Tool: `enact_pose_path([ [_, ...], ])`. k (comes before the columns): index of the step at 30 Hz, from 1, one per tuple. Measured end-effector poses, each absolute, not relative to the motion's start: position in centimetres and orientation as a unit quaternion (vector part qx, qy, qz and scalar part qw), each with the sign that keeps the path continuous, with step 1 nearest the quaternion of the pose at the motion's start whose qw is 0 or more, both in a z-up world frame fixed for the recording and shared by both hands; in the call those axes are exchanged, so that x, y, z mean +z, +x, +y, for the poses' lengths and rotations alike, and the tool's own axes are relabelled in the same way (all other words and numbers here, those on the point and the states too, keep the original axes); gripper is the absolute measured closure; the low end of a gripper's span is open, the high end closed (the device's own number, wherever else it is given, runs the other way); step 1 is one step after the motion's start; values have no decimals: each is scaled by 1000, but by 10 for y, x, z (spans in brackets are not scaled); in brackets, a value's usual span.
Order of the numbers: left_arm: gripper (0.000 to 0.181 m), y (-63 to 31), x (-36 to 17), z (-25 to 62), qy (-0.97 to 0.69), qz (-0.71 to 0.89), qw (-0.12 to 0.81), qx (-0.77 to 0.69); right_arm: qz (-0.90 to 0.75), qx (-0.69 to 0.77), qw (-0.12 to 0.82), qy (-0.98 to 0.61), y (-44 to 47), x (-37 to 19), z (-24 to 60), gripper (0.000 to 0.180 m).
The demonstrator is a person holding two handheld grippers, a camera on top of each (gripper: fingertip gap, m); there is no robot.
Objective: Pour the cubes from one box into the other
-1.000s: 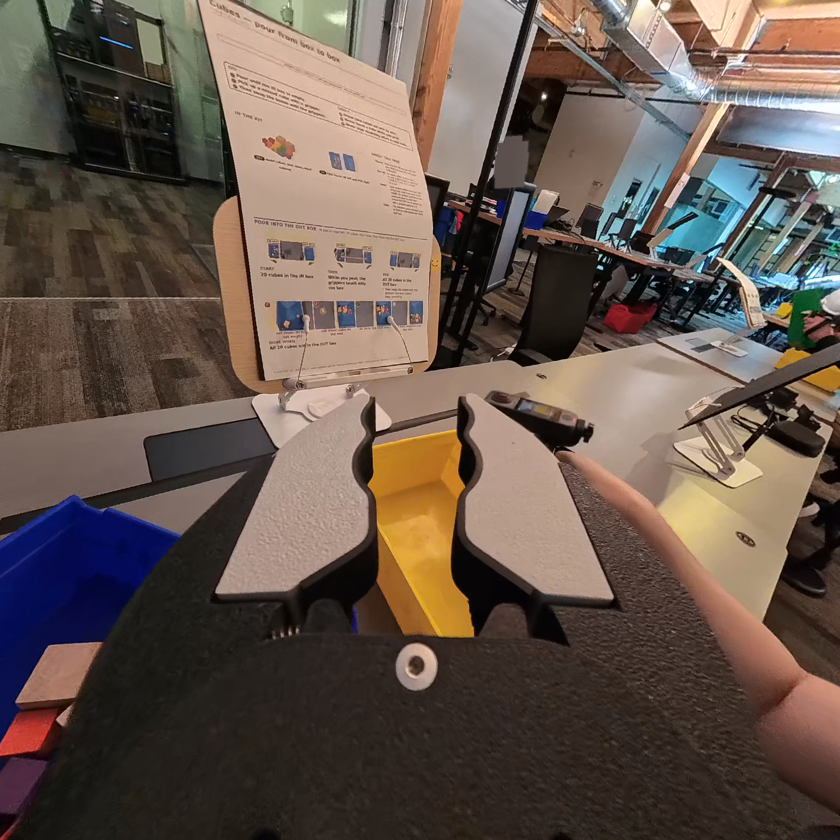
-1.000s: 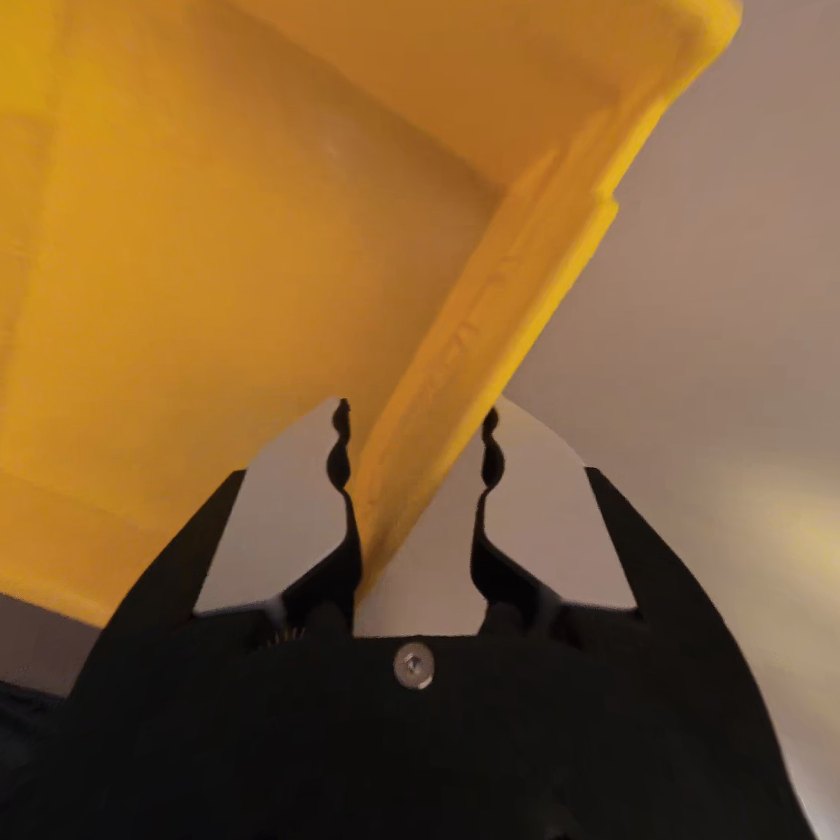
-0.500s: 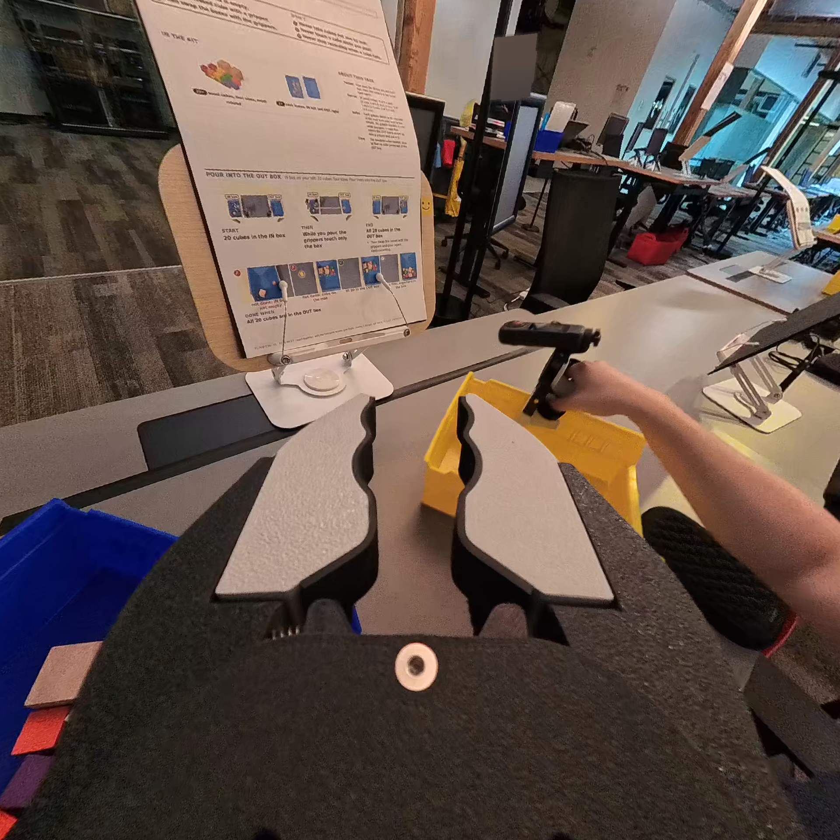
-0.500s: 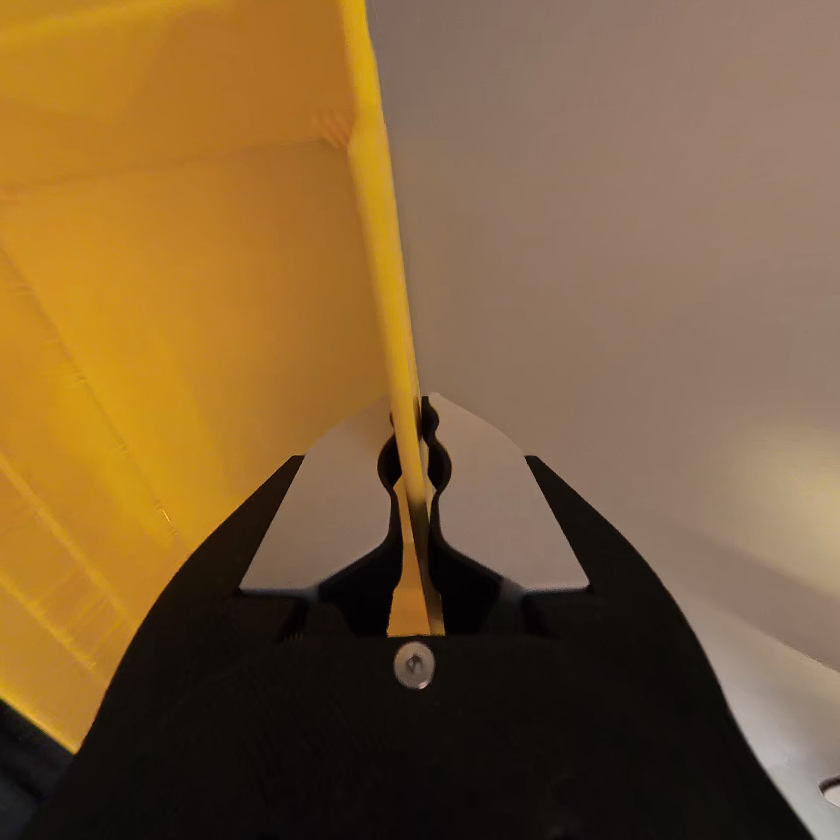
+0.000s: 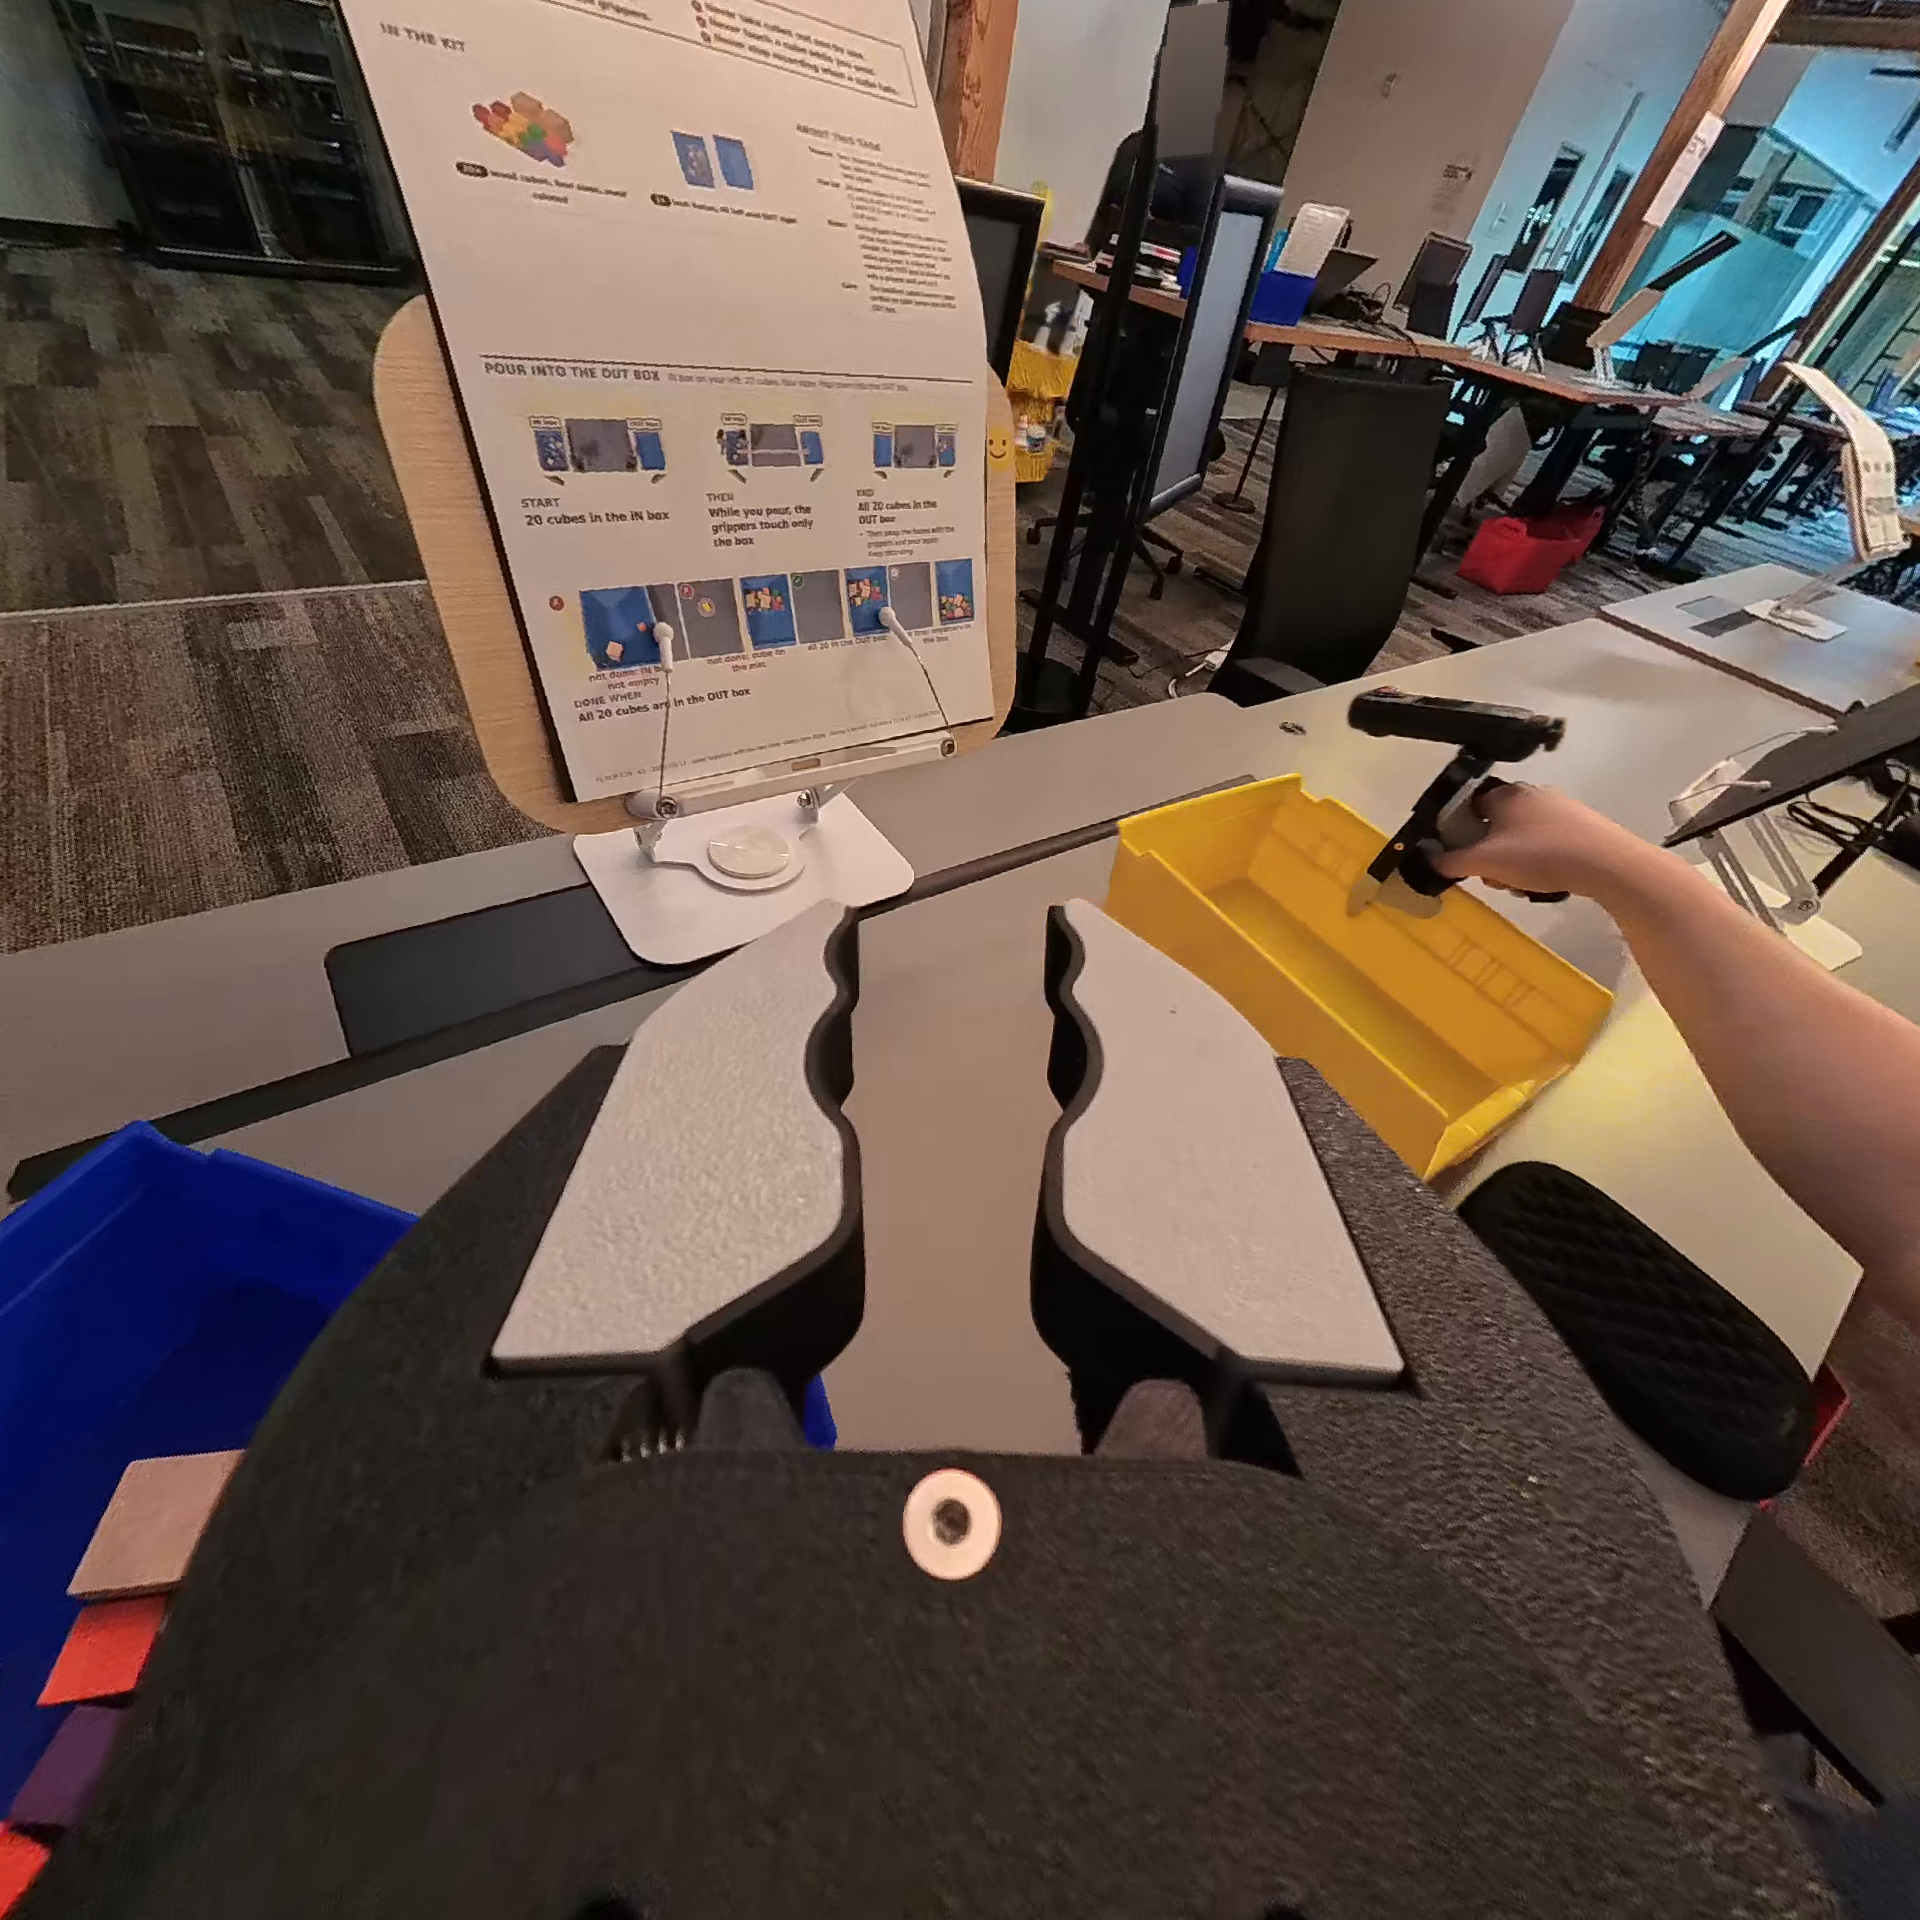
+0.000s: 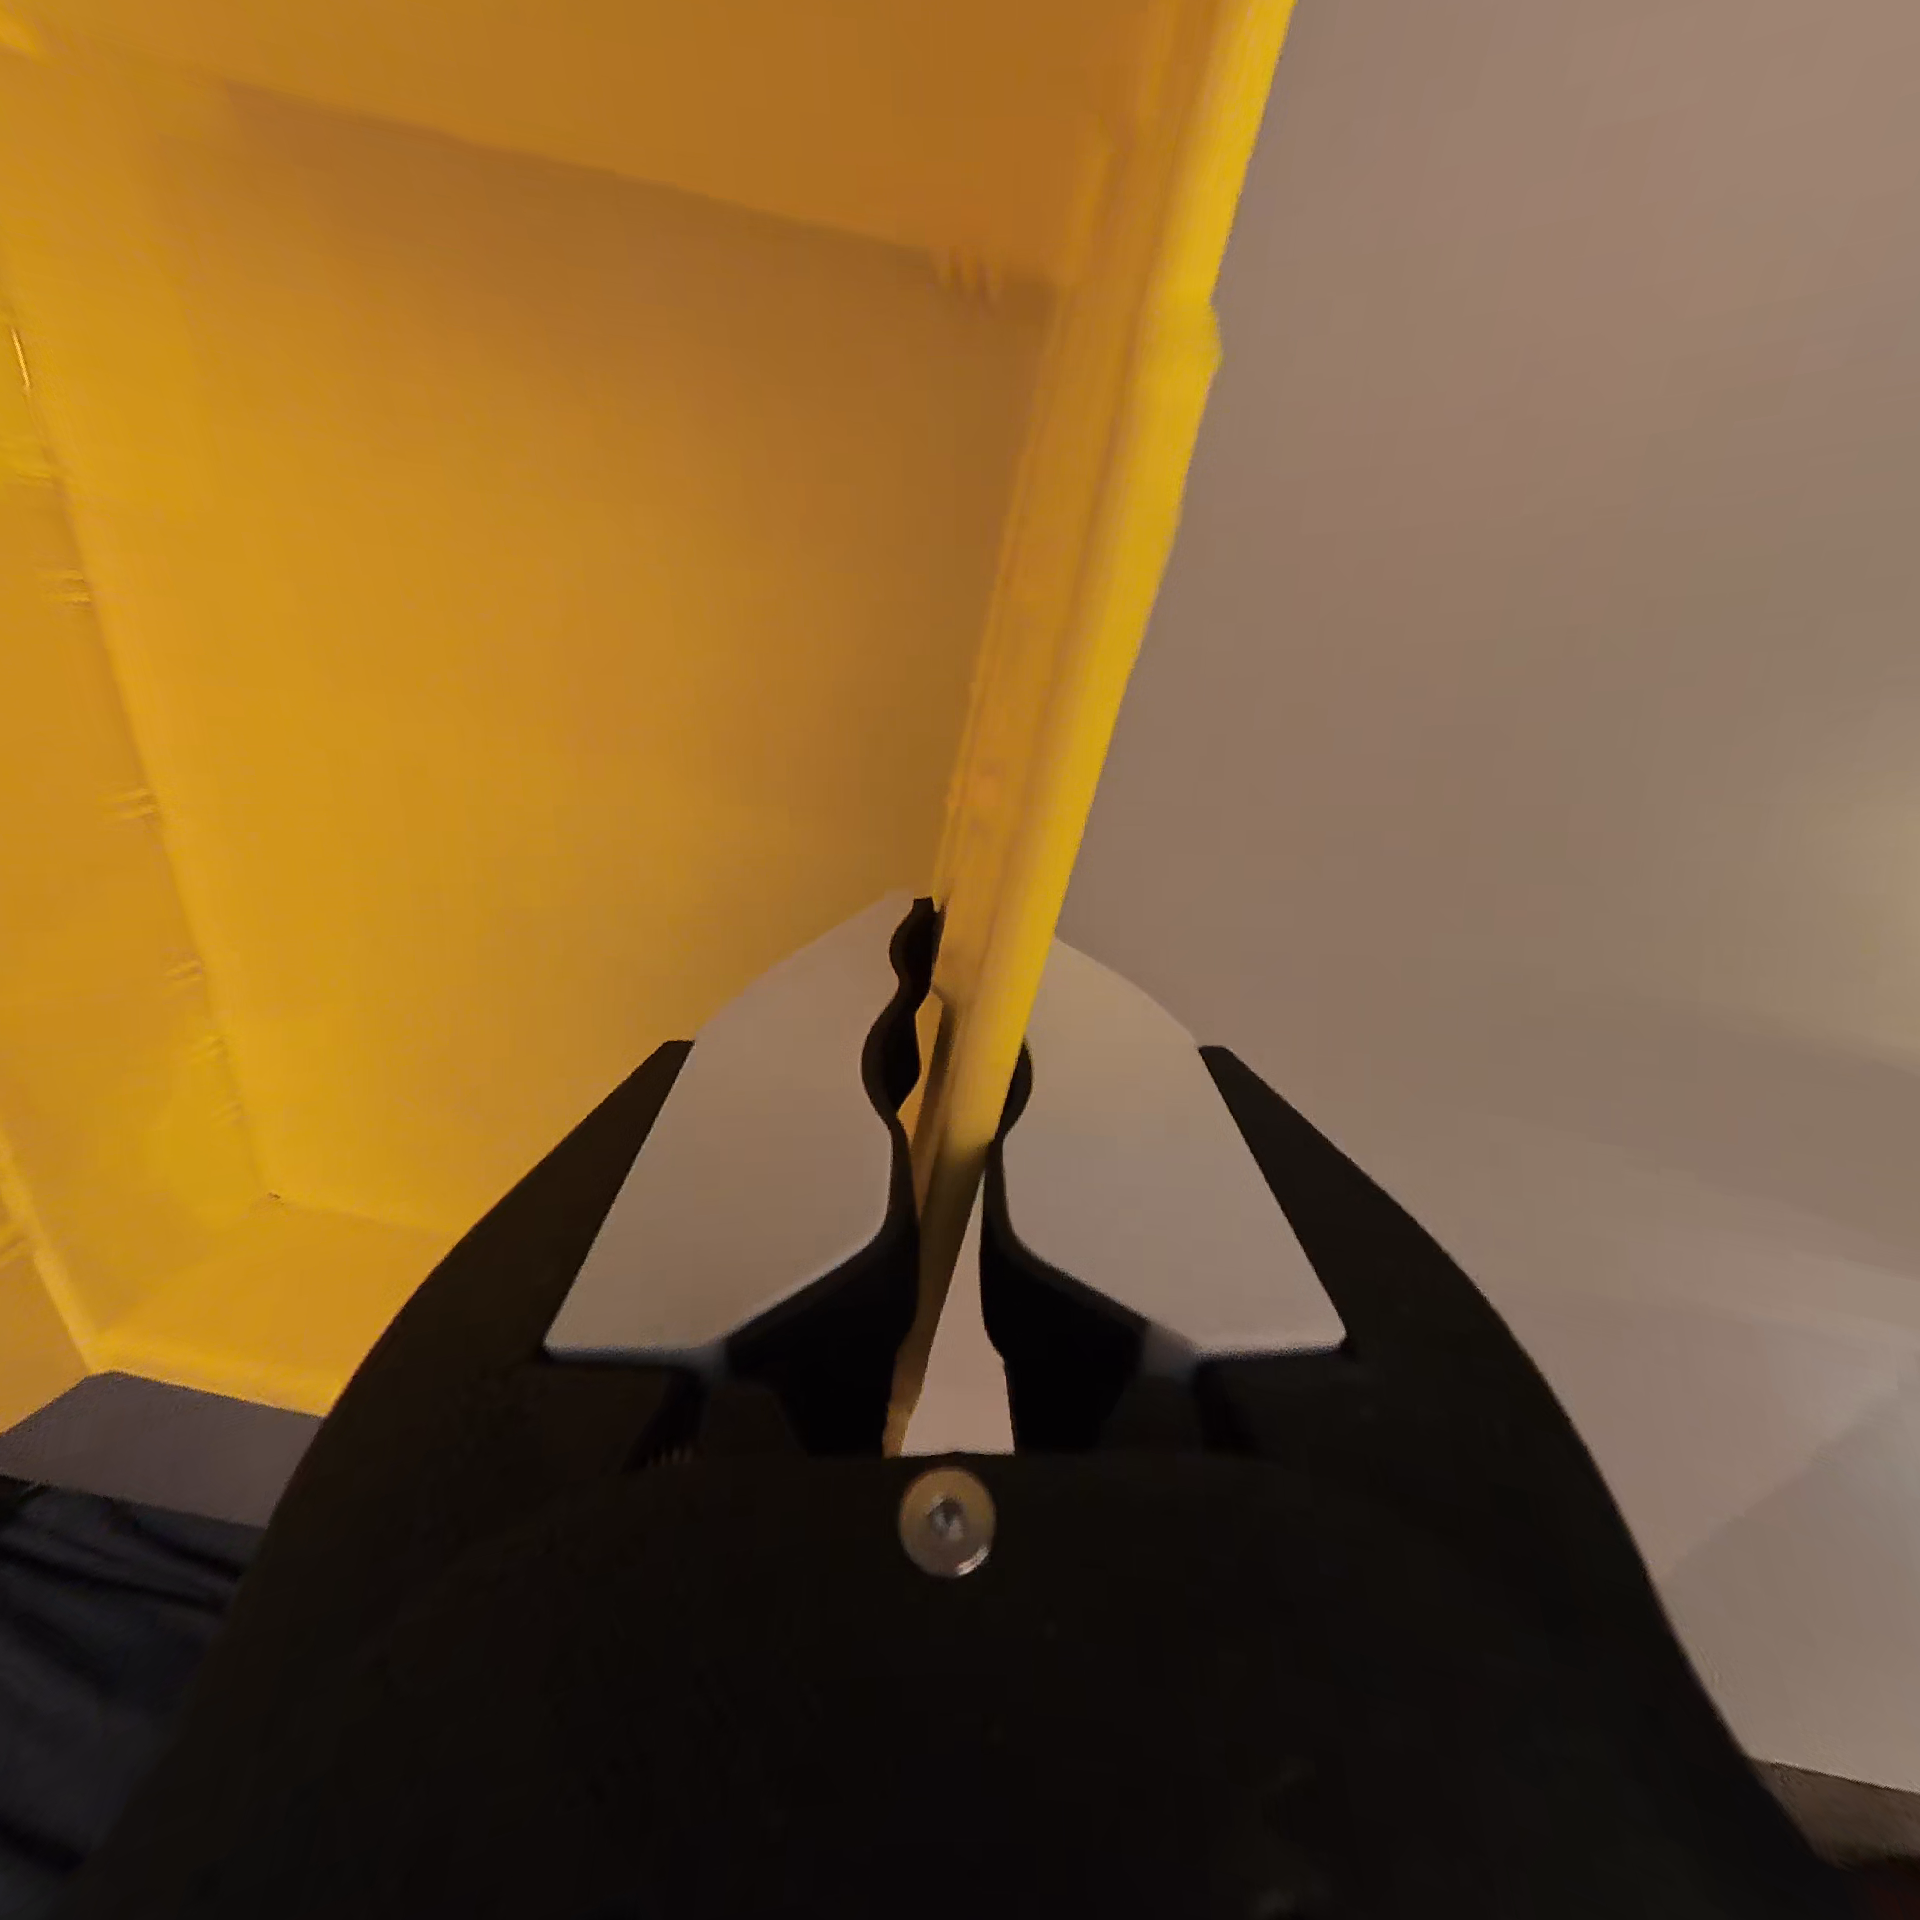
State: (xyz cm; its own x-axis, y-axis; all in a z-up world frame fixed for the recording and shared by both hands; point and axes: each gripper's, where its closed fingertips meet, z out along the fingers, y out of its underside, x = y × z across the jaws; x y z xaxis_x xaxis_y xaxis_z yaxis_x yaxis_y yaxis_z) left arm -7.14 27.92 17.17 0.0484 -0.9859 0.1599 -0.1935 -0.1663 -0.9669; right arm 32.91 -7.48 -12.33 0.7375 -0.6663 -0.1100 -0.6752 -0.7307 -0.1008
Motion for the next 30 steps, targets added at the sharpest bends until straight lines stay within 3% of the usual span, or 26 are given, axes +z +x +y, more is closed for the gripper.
enact_pose_path([
  [5,146,-73,171,288,-603,486,424,-469,345,4,93,-934,337,-122,-83,170],
  [8,145,-80,174,301,-614,463,444,-460,331,-64,163,-927,348,-96,-76,159],
  [14,141,-126,151,370,-713,400,479,-319,273,-212,467,-814,344,60,-58,146],
  [17,134,-151,120,406,-761,385,449,-269,215,-256,609,-719,329,134,-60,124],
  [19,130,-169,89,422,-790,371,418,-253,180,-268,674,-664,323,164,-63,125],
  [25,115,-224,-3,449,-871,306,319,-215,173,-181,679,-690,326,137,-56,126],
  [30,118,-255,-42,463,-914,283,270,-109,179,-171,683,-688,327,138,-64,127],
])
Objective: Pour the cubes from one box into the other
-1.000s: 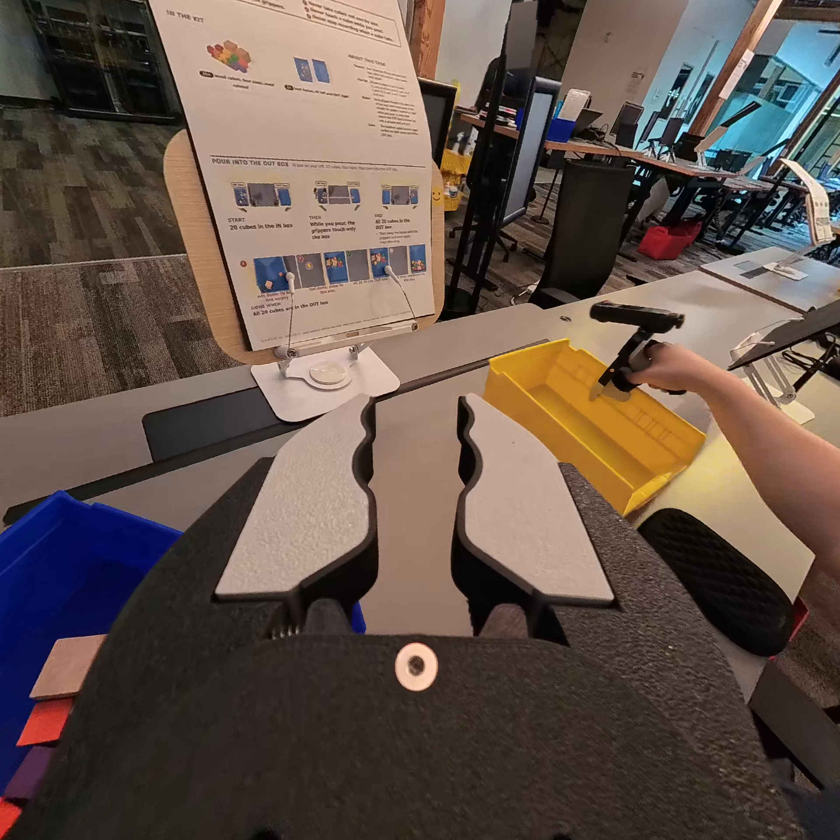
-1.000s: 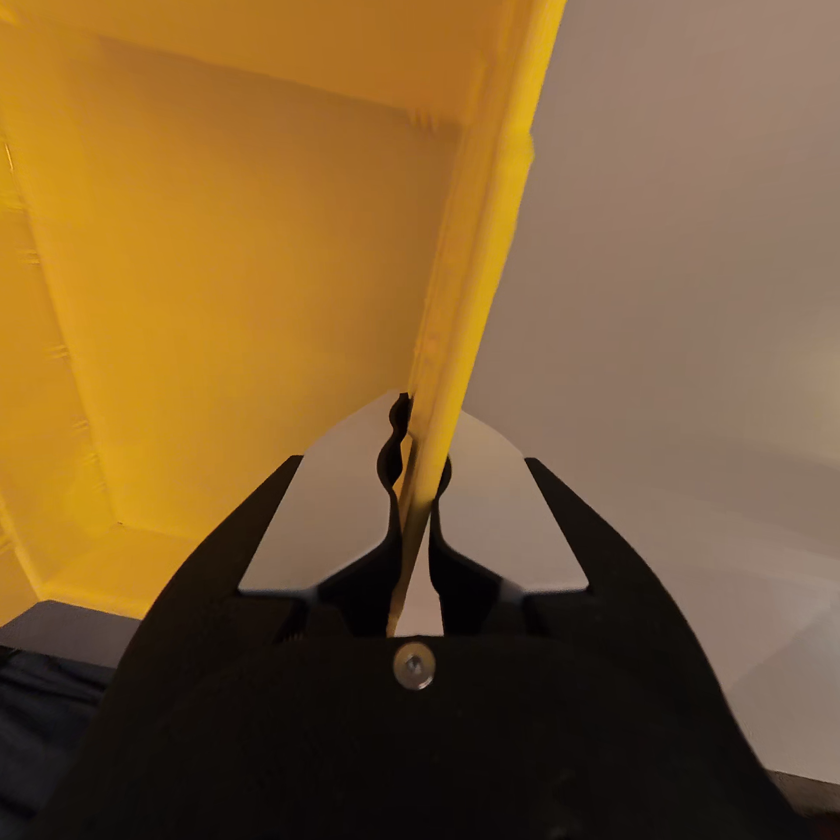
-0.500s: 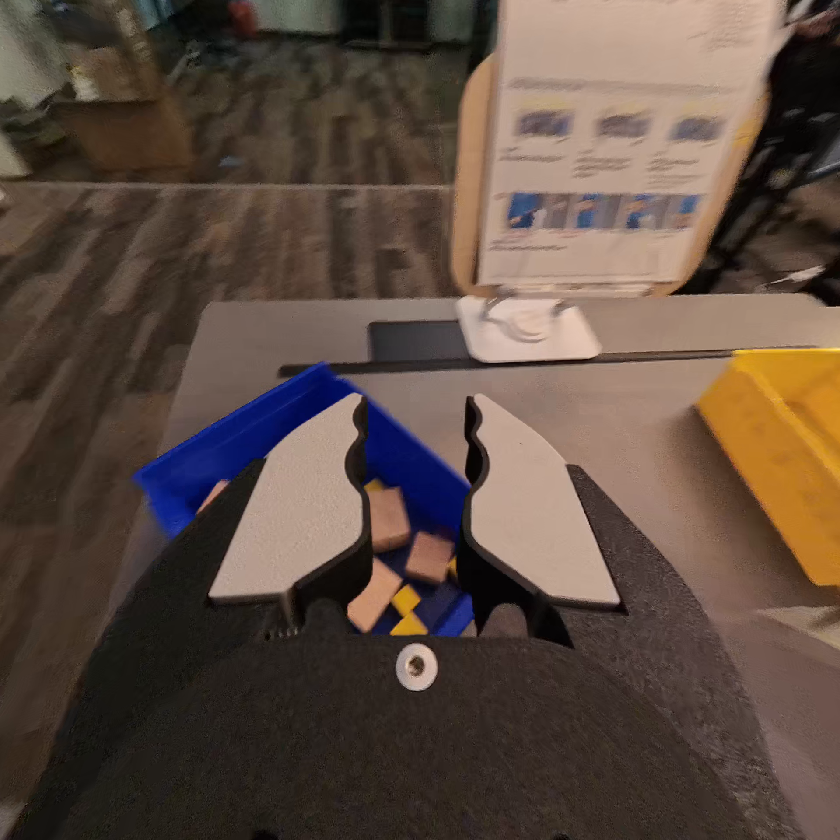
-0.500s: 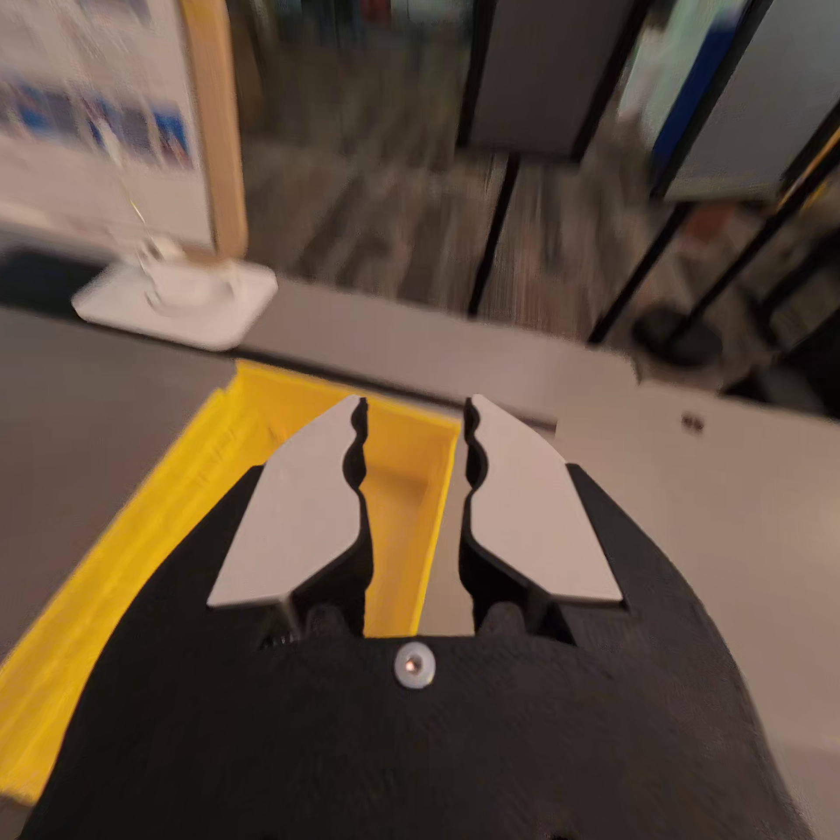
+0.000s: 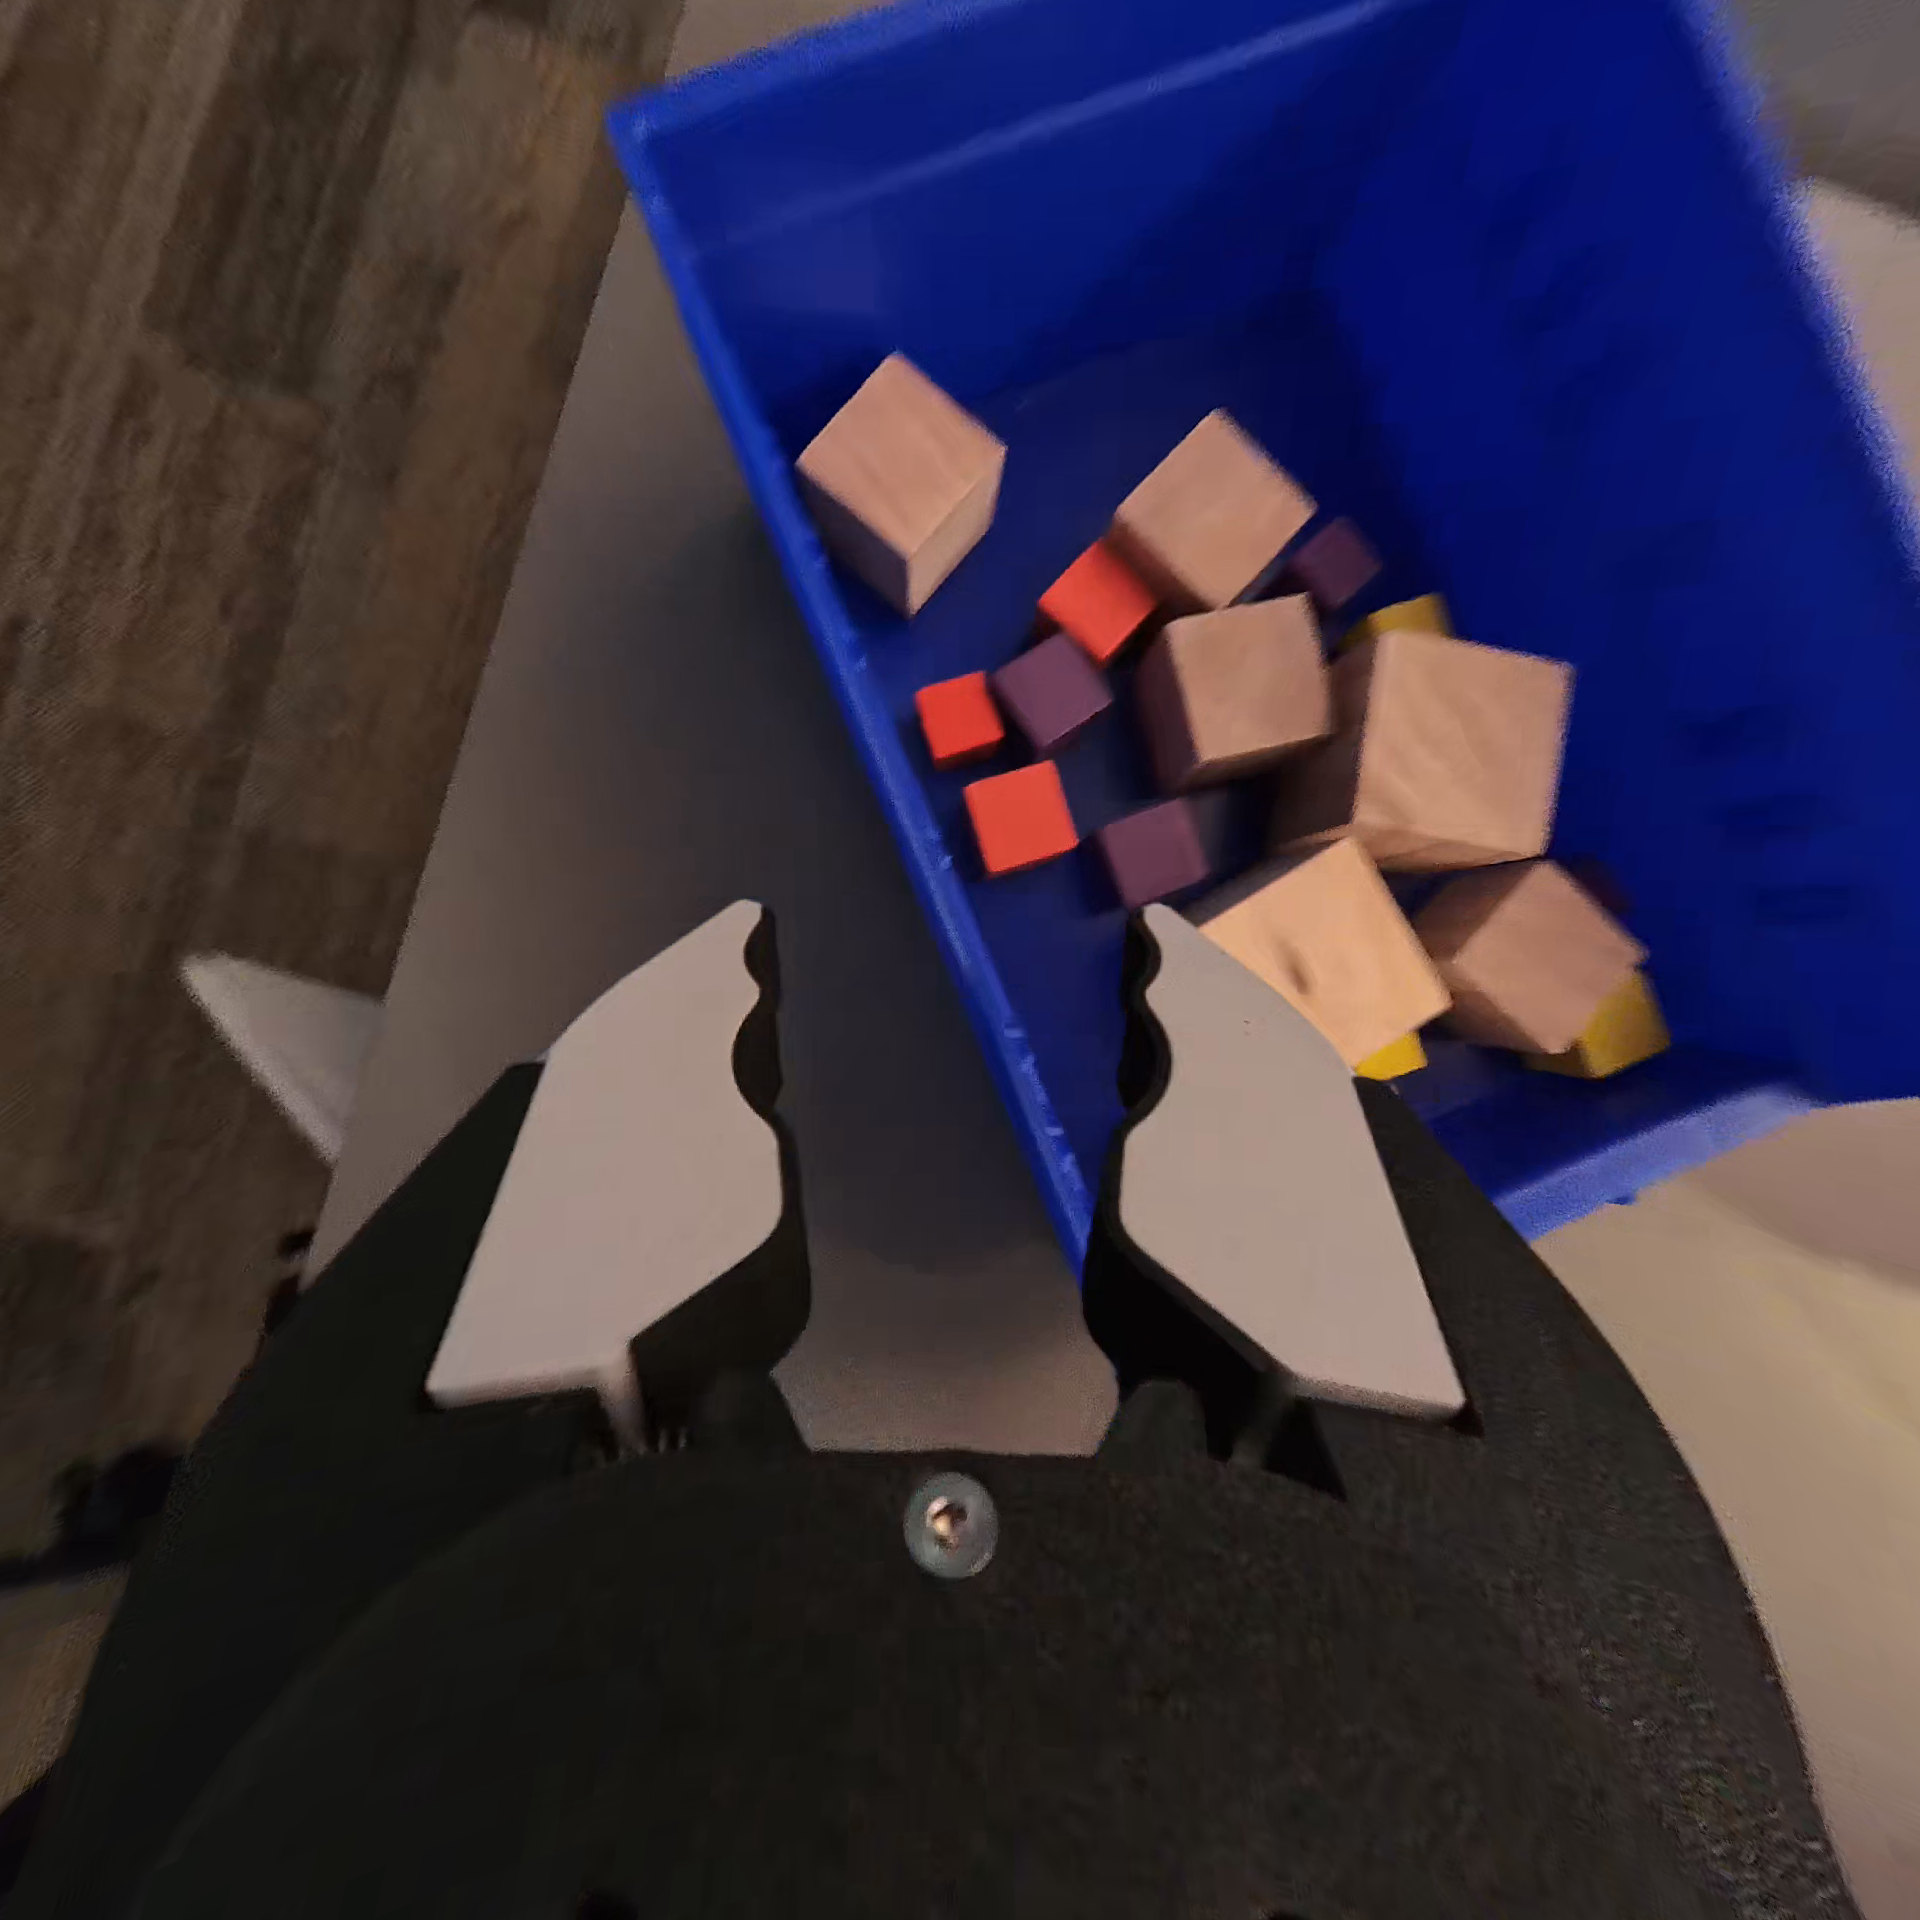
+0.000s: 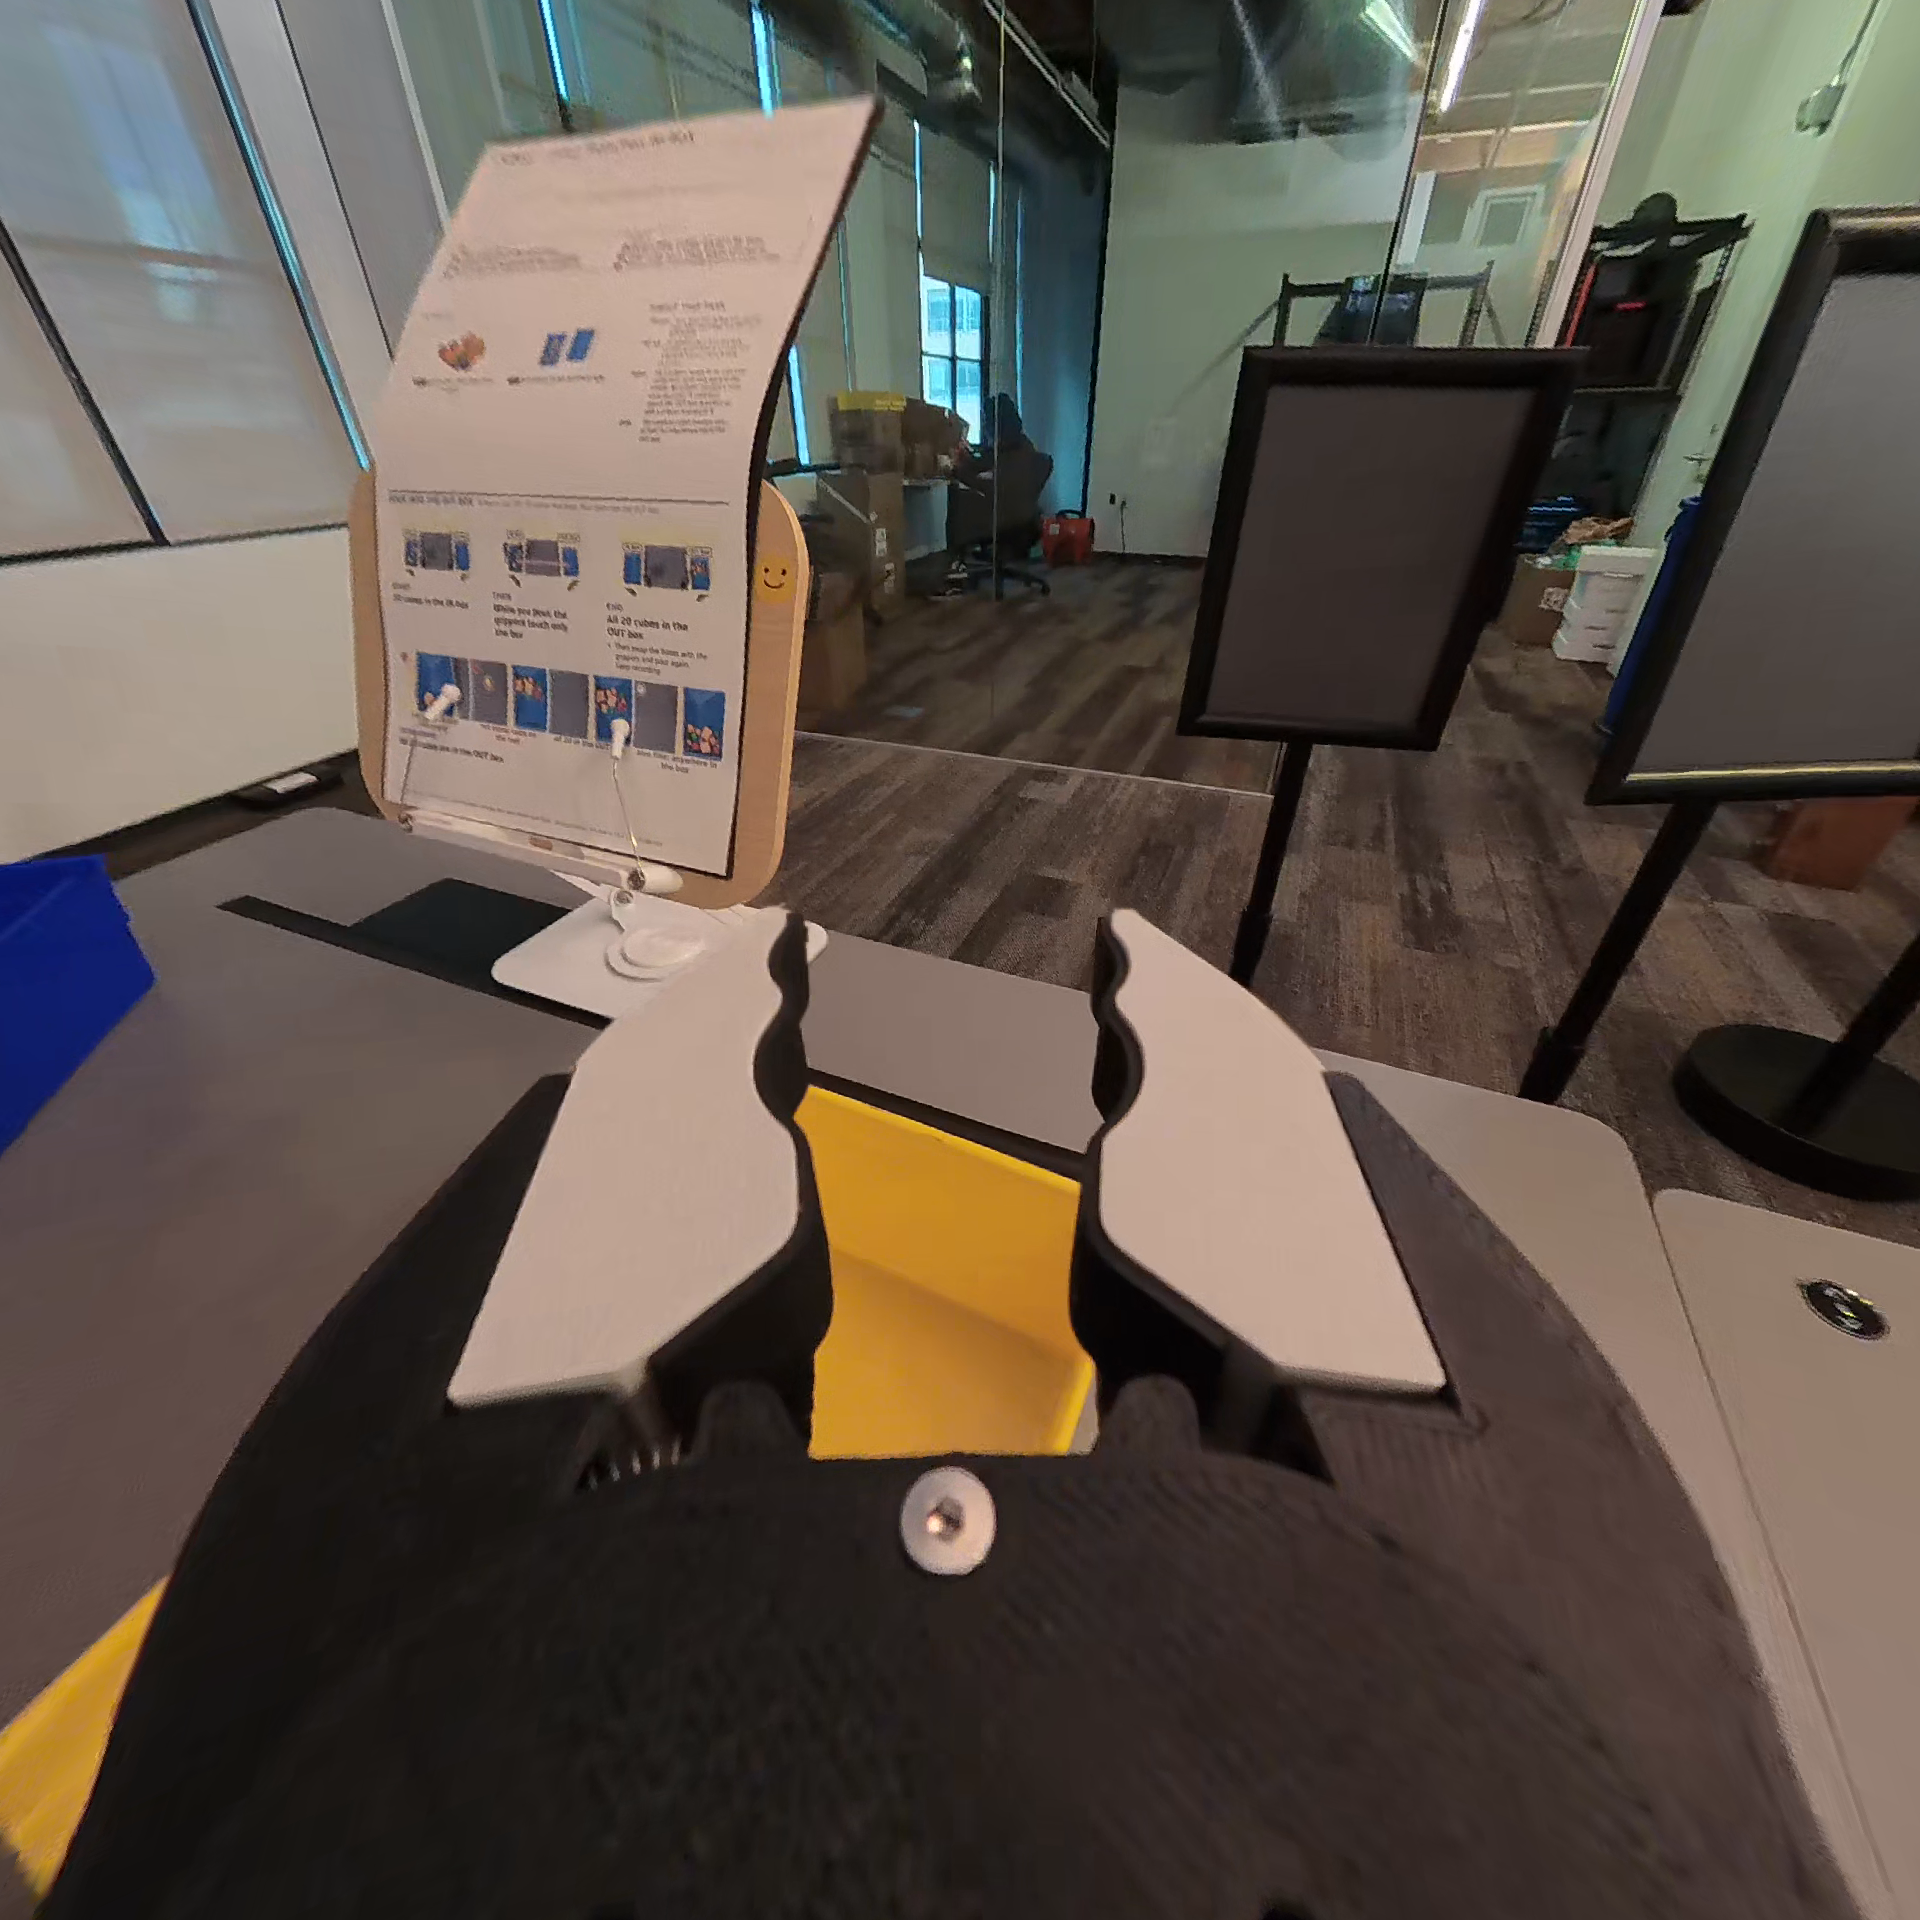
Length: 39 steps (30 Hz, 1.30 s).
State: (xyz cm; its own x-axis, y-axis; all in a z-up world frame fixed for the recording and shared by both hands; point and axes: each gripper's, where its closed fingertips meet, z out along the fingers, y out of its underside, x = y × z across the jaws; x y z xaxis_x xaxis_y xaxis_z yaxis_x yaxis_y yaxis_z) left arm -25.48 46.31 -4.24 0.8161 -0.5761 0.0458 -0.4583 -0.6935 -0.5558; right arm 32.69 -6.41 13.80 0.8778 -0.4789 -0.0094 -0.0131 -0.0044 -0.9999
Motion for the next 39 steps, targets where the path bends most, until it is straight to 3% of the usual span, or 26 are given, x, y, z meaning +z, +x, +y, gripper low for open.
enact_pose_path([
  [5,120,-256,-79,461,-942,266,179,-97,169,-147,689,-689,315,141,-60,129],
  [11,162,-245,-118,458,-951,280,67,-115,142,-139,671,-714,301,137,-47,131],
  [18,168,-227,-120,475,-937,325,98,-77,114,-117,651,-741,282,131,-14,132],
  [20,168,-215,-120,472,-931,341,100,-79,117,-104,627,-763,269,126,0,140],
  [25,167,-171,-121,449,-910,393,95,-92,50,-76,641,-762,201,135,60,141],
  [33,167,-94,-122,394,-875,462,103,-104,-5,46,413,-910,95,-7,172,136],
  [36,168,-71,-122,375,-862,484,102,-109,43,48,411,-909,99,-21,214,135],
  [39,167,-53,-123,357,-849,507,104,-111,96,16,367,-925,124,-39,240,121],
])
